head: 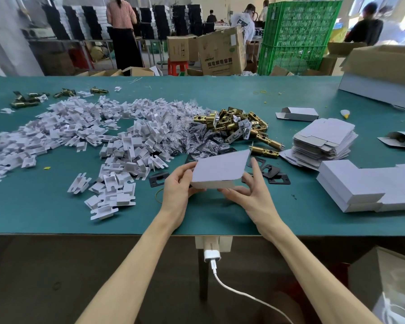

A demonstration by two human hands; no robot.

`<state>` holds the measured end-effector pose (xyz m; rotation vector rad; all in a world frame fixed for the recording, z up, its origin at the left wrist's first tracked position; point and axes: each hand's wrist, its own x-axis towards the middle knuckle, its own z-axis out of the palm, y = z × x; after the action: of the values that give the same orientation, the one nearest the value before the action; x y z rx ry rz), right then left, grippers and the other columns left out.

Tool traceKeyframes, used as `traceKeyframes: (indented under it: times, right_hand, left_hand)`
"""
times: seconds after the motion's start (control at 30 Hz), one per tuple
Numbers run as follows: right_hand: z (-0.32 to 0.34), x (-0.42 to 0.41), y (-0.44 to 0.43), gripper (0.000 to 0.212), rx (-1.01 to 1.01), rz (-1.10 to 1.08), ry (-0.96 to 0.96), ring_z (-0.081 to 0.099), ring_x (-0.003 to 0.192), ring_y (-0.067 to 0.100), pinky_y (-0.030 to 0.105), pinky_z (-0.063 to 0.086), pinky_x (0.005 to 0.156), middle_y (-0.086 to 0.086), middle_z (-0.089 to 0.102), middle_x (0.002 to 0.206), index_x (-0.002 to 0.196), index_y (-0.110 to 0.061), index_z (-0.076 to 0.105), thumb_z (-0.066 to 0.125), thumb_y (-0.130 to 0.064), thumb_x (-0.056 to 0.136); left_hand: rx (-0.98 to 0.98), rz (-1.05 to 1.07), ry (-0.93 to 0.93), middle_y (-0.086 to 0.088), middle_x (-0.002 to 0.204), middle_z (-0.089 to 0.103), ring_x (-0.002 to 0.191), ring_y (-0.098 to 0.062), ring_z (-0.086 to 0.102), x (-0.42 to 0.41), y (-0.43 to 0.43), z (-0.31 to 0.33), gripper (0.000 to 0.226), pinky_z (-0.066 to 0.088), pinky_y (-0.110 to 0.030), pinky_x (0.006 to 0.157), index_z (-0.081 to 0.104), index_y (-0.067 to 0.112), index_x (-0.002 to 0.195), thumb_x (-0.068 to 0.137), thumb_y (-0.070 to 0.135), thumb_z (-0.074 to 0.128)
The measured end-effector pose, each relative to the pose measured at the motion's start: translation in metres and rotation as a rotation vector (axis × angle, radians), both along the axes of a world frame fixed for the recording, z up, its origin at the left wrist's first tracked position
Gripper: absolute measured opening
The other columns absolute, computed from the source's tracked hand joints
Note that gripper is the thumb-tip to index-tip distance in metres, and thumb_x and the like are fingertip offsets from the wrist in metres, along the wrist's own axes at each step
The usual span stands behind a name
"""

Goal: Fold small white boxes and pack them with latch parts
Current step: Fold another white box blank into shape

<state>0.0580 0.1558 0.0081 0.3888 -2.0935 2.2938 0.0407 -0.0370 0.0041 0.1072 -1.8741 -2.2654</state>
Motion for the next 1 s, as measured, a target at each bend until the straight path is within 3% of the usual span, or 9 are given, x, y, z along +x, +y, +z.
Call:
traceKeyframes:
  times: [0.07, 0.2, 0.33, 0.47, 0.6, 0.7, 0.77, 0.87, 1.0]
  right_hand:
    - [0.000, -0.001, 0.001, 0.100, 0.002, 0.027, 0.012, 0.073, 0.104, 0.021, 0.028, 0.059, 0.083, -0.008, 0.063, 0.139, 0.161, -0.029, 0.018, 0.074, 0.005, 0.086]
    - [0.001, -0.002, -0.003, 0.084, 0.060, 0.085, 0.071, 0.068, 0.116, 0.017, 0.033, 0.057, 0.093, -0.008, 0.062, 0.139, 0.151, -0.026, 0.041, 0.079, 0.001, 0.081]
    - [-0.002, -0.002, -0.001, 0.043, 0.127, 0.044, 0.104, 0.073, 0.090, 0.019, 0.032, 0.059, 0.077, -0.005, 0.075, 0.108, 0.122, -0.019, 0.065, 0.081, -0.008, 0.083]
    - [-0.005, -0.001, -0.002, 0.035, -0.097, -0.057, 0.011, 0.067, 0.064, 0.011, 0.021, 0.052, 0.055, -0.002, 0.075, 0.090, 0.112, -0.016, 0.065, 0.080, -0.021, 0.080]
    - [-0.007, -0.002, -0.003, 0.037, -0.024, -0.110, 0.026, 0.063, 0.066, 0.015, 0.024, 0.050, 0.053, -0.004, 0.076, 0.103, 0.118, -0.025, 0.066, 0.081, -0.021, 0.085]
    - [-0.010, -0.004, -0.005, 0.035, 0.121, -0.078, 0.055, 0.061, 0.072, 0.041, 0.034, 0.052, 0.056, 0.003, 0.072, 0.106, 0.119, -0.030, 0.067, 0.080, -0.022, 0.087]
    - [-0.009, -0.005, -0.006, 0.034, 0.187, -0.080, 0.073, 0.058, 0.071, 0.046, 0.035, 0.053, 0.056, 0.008, 0.069, 0.103, 0.118, -0.031, 0.066, 0.080, -0.022, 0.088]
    - [-0.009, -0.005, -0.007, 0.035, 0.241, -0.110, 0.083, 0.059, 0.067, 0.042, 0.036, 0.054, 0.057, 0.009, 0.066, 0.100, 0.120, -0.031, 0.064, 0.078, -0.020, 0.090]
    - [-0.009, -0.005, -0.006, 0.035, 0.290, -0.127, 0.087, 0.060, 0.059, 0.027, 0.036, 0.055, 0.059, 0.008, 0.066, 0.098, 0.122, -0.029, 0.064, 0.077, -0.021, 0.090]
  left_hand:
    - [-0.058, -0.033, 0.012, -0.016, 0.122, 0.071, 0.098, -0.022, 0.065, 0.001, 0.000, -0.001, 0.025, 0.058, -0.029, 0.066, 0.072, 0.008, 0.118, 0.109, 0.009, 0.048]
    - [-0.088, -0.106, 0.023, -0.018, 0.111, 0.073, 0.085, -0.022, 0.064, 0.002, 0.002, -0.002, 0.025, 0.055, -0.029, 0.053, 0.075, 0.006, 0.105, 0.108, 0.008, 0.050]
    - [-0.131, -0.157, 0.032, -0.003, 0.094, 0.075, 0.080, -0.017, 0.065, 0.003, 0.002, -0.002, 0.030, 0.054, -0.029, 0.052, 0.078, 0.015, 0.097, 0.109, 0.013, 0.051]
    - [-0.178, -0.205, 0.040, -0.006, 0.096, 0.076, 0.087, -0.017, 0.067, 0.004, 0.005, -0.002, 0.033, 0.059, -0.035, 0.072, 0.080, 0.019, 0.099, 0.109, 0.032, 0.052]
    - [-0.181, -0.288, 0.091, -0.005, 0.115, 0.078, 0.111, -0.024, 0.071, 0.008, 0.004, 0.001, 0.038, 0.055, -0.042, 0.102, 0.077, 0.015, 0.116, 0.099, 0.044, 0.061]
    - [-0.081, -0.309, 0.118, 0.001, 0.116, 0.078, 0.109, -0.010, 0.070, 0.010, 0.003, 0.004, 0.031, 0.054, -0.023, 0.093, 0.077, 0.021, 0.115, 0.090, 0.039, 0.069]
    - [-0.050, -0.330, 0.139, -0.001, 0.117, 0.078, 0.109, -0.010, 0.070, 0.009, 0.002, 0.003, 0.034, 0.053, -0.020, 0.091, 0.073, 0.015, 0.119, 0.087, 0.028, 0.074]
    - [-0.091, -0.332, 0.149, -0.005, 0.120, 0.077, 0.114, -0.017, 0.071, 0.007, 0.004, 0.001, 0.041, 0.054, -0.023, 0.092, 0.070, 0.008, 0.125, 0.085, 0.014, 0.079]
    - [-0.098, -0.328, 0.148, -0.004, 0.118, 0.078, 0.113, -0.018, 0.072, 0.006, 0.003, -0.001, 0.043, 0.055, -0.023, 0.090, 0.071, 0.009, 0.124, 0.082, 0.015, 0.081]
